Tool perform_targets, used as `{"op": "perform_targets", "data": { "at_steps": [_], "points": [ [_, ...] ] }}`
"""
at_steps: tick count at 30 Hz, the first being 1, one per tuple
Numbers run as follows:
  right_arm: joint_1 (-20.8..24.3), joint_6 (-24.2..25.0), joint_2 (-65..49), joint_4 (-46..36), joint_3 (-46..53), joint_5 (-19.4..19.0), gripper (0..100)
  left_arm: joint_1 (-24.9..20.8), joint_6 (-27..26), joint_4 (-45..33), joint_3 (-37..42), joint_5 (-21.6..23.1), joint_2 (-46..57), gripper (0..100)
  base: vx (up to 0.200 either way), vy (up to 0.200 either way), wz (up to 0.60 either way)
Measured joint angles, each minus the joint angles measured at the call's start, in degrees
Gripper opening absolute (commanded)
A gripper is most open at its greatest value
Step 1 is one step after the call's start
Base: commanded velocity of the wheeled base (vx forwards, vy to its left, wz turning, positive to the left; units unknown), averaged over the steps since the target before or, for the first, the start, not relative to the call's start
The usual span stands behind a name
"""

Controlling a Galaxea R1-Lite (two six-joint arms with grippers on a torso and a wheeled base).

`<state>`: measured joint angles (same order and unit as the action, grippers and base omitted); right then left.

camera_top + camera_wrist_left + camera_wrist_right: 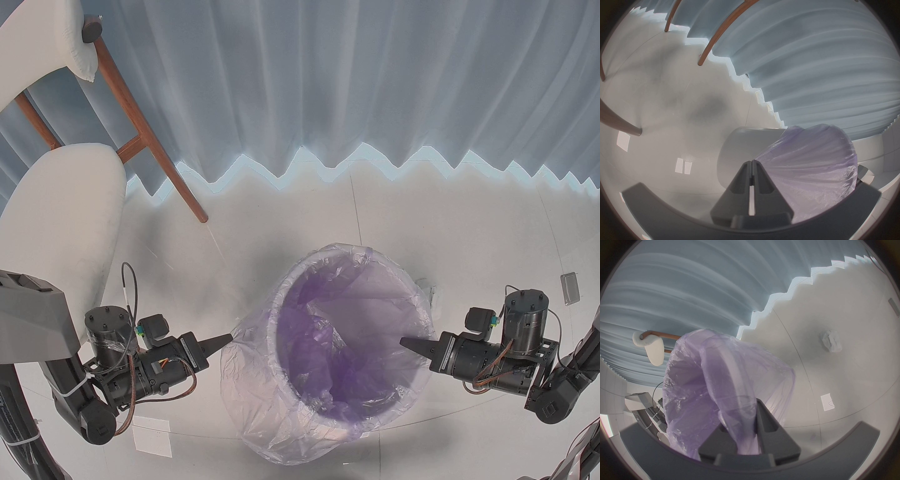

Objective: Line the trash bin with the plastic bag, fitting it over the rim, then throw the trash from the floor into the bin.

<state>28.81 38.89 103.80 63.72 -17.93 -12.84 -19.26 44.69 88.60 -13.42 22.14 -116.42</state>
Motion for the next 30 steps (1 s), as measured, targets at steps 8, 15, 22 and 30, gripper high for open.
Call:
{"op": "perform_targets", "data": {
  "at_steps": [8,15,22,30],
  "points": [
    [0.0,0.1,0.1,0.0,0.1,0.2,0,-0.4,0.0,0.0,0.6,0.0,1.5,100,0.0,0.0,0.0],
    [-0.8,-0.1,0.9,0.1,-0.5,3.8,0,1.7,0.2,0.0,0.9,-3.1,4.0,100,0.0,0.0,0.0],
    [-1.4,-0.4,3.2,1.5,-1.5,10.8,0,4.4,0.0,-0.3,1.0,-4.2,11.2,100,0.0,0.0,0.0],
    [-0.9,-5.1,5.1,1.5,-2.9,14.7,0,-3.1,-8.7,-5.2,1.2,-4.0,14.7,100,0.0,0.0,0.0]
  ]
}}
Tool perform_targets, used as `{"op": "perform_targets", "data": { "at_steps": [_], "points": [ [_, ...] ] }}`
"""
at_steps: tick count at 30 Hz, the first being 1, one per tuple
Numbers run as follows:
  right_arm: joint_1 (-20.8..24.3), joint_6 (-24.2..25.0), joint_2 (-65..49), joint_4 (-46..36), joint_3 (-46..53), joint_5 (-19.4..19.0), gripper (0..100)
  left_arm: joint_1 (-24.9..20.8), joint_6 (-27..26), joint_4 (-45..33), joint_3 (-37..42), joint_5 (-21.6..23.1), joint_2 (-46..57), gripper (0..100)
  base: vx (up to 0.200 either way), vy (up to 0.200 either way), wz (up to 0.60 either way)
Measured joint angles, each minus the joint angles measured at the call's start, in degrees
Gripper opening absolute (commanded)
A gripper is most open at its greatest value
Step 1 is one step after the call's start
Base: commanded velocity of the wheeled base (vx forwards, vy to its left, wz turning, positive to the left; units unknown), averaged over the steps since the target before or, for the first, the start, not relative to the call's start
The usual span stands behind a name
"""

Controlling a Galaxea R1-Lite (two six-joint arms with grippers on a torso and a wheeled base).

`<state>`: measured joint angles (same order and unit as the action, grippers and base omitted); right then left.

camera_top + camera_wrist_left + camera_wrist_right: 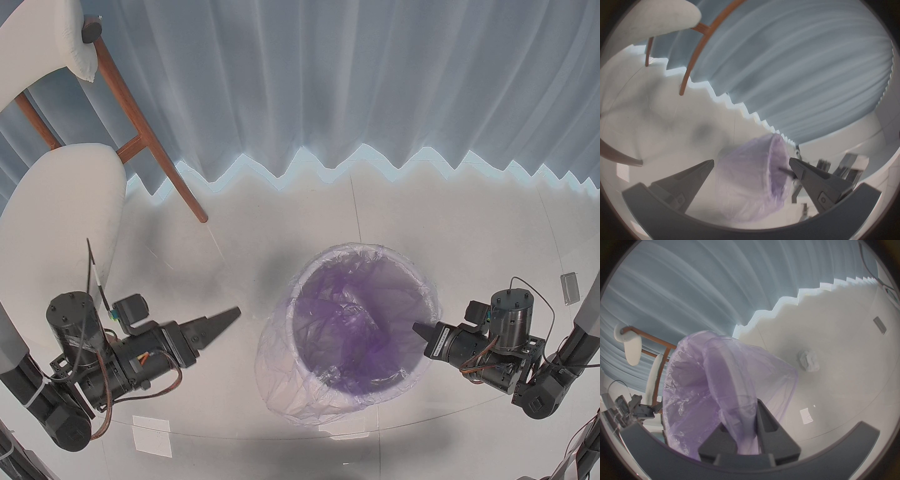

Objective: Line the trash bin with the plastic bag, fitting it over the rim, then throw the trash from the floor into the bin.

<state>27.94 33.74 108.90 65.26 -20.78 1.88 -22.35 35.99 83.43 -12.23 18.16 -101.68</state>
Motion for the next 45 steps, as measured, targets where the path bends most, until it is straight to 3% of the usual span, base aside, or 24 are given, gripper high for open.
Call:
{"op": "perform_targets", "data": {
  "at_steps": [5,10,17,28,29,42,43,45],
  "points": [
    [0.5,-2.0,1.3,0.0,-1.5,2.8,0,-3.1,-9.7,-12.8,-1.1,-3.3,0.0,100,0.0,0.0,0.0],
    [1.4,-4.0,3.1,-0.1,-2.9,7.1,0,-6.9,-13.8,-23.2,-5.1,-8.3,-0.7,100,0.0,0.0,0.0],
    [4.7,-4.7,6.3,-0.4,-5.4,9.7,0,-11.1,-14.3,-26.6,-12.7,-14.0,-4.3,100,0.0,0.0,0.0],
    [6.9,-4.6,9.4,-0.4,-7.5,10.1,0,-15.3,-11.4,-28.4,-17.1,-23.3,-12.2,100,0.0,0.0,0.0],
    [7.0,-4.6,9.6,-0.3,-7.6,10.1,0,-15.4,-11.4,-28.4,-17.4,-23.8,-12.9,0,0.0,0.0,0.0],
    [10.4,-4.4,8.5,-0.1,-5.9,10.4,0,-15.4,-7.8,-28.4,-22.6,-28.3,-19.8,0,0.0,0.0,0.0],
    [10.6,-4.4,8.4,0.3,-5.6,10.4,100,-15.4,-7.0,-28.7,-22.7,-28.4,-20.0,0,0.0,0.0,0.0],
    [10.9,-4.2,8.2,1.4,-4.9,10.1,100,-15.5,-5.5,-28.7,-23.2,-29.4,-20.2,0,0.0,0.0,0.0]
  ]
}}
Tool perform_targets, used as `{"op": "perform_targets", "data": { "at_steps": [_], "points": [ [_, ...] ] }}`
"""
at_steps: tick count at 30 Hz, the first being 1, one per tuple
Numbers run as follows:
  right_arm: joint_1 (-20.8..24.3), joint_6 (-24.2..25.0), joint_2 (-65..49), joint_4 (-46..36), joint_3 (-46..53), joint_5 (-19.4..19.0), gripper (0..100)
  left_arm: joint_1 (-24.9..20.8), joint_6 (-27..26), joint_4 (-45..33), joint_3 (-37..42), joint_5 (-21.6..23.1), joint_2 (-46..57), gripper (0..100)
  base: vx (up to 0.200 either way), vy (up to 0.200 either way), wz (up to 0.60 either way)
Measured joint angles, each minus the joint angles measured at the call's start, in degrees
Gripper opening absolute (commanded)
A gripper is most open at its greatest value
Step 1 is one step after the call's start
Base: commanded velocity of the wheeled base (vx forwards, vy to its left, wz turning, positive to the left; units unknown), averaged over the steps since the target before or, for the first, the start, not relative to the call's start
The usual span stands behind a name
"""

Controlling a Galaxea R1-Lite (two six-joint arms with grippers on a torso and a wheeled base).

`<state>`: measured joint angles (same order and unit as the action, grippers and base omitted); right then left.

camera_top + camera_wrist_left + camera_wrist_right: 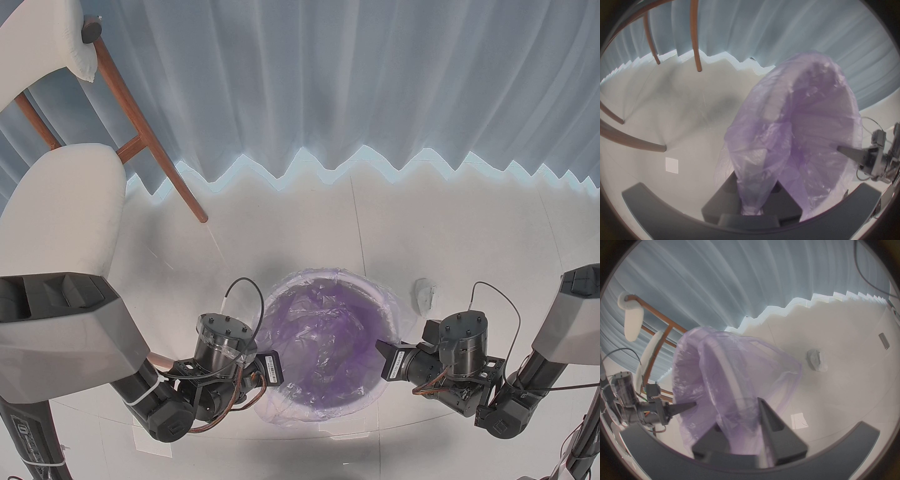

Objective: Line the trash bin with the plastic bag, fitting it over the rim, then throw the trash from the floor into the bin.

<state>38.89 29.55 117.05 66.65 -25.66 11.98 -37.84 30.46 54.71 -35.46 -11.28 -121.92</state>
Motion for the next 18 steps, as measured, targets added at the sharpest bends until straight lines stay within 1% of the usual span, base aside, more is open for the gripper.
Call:
{"op": "perform_targets", "data": {
  "at_steps": [5,8,11,13,15,18],
  "points": [
    [0.3,1.3,-0.8,5.1,0.8,-0.5,100,-0.2,1.9,0.0,-0.2,-1.0,-0.1,0,0.0,0.0,0.0],
    [0.0,1.7,-2.0,5.4,2.1,-0.9,100,0.2,2.4,-0.3,0.0,-1.2,0.2,0,0.0,0.0,0.0],
    [-0.7,1.9,-3.7,5.7,4.9,-2.4,100,0.8,3.0,-0.4,0.3,-1.2,0.8,0,0.0,0.0,0.0],
    [-1.5,1.9,-5.2,5.9,7.1,-4.1,100,1.4,3.3,-0.4,0.5,-1.2,1.4,0,0.0,0.0,0.0],
    [-2.6,2.0,-7.4,6.2,9.0,-7.2,100,2.1,3.4,-0.5,1.0,-1.0,2.1,0,0.0,0.0,0.0],
    [-5.4,2.2,-10.9,6.3,11.7,-13.8,100,3.5,3.7,-0.2,1.8,-0.3,3.4,0,0.0,0.0,0.0]
  ]
}}
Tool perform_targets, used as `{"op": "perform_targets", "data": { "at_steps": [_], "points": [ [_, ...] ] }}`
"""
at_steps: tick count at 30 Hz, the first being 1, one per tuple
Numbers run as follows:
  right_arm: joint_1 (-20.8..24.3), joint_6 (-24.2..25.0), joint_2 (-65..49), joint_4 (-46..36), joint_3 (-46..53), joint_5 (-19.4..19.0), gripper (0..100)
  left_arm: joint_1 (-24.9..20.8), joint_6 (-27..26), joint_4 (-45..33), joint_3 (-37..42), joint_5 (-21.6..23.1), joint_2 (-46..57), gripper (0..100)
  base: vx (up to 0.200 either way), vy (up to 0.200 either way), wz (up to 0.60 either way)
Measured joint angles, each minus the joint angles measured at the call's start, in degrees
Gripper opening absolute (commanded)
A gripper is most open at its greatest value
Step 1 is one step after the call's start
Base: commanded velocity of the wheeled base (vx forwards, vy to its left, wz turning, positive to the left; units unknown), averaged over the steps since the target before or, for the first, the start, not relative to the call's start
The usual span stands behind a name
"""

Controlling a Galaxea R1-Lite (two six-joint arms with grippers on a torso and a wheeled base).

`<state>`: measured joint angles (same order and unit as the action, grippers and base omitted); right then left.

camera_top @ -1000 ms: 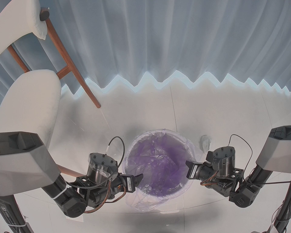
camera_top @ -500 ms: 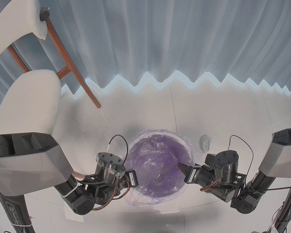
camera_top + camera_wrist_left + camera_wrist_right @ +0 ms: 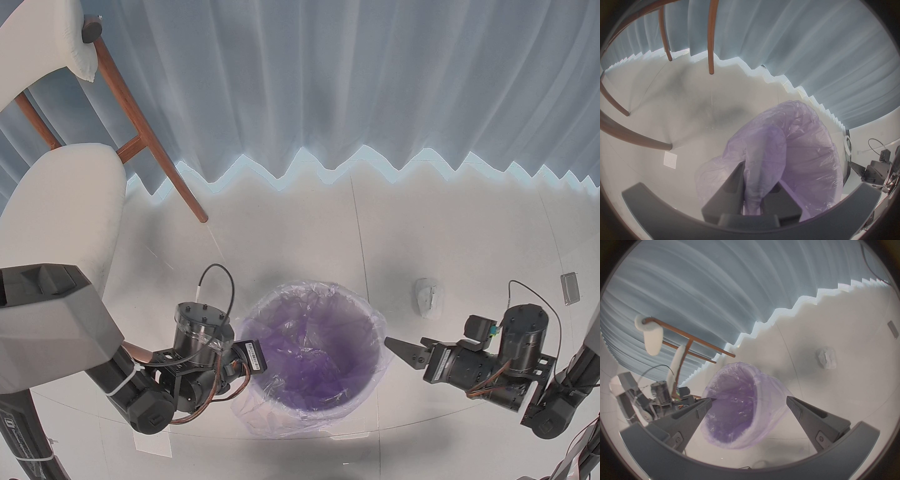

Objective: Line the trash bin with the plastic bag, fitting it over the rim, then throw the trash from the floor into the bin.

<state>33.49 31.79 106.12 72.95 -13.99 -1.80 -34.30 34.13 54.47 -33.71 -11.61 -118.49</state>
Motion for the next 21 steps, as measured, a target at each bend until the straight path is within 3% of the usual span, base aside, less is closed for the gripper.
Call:
{"op": "perform_targets", "data": {
  "at_steps": [2,5,11,15,21],
  "points": [
    [-2.5,0.8,-2.3,0.1,1.6,-3.7,100,1.1,0.2,0.3,0.4,1.0,1.1,0,0.0,0.0,0.0],
    [-5.2,4.6,-4.7,0.1,3.0,-5.9,100,2.3,0.8,0.4,0.9,3.2,2.9,0,0.0,0.0,0.0],
    [-7.8,15.8,-7.1,0.1,3.7,-6.9,100,3.8,3.3,0.5,2.6,11.3,8.6,0,0.0,0.0,0.0],
    [-8.3,19.5,-7.0,0.3,3.5,-7.2,100,3.9,6.4,0.8,5.4,15.3,13.5,0,0.0,0.0,0.0],
    [-8.7,21.0,-5.6,1.7,1.7,-7.2,100,3.8,8.8,1.3,8.7,16.6,18.7,0,0.0,0.0,0.0]
  ]
}}
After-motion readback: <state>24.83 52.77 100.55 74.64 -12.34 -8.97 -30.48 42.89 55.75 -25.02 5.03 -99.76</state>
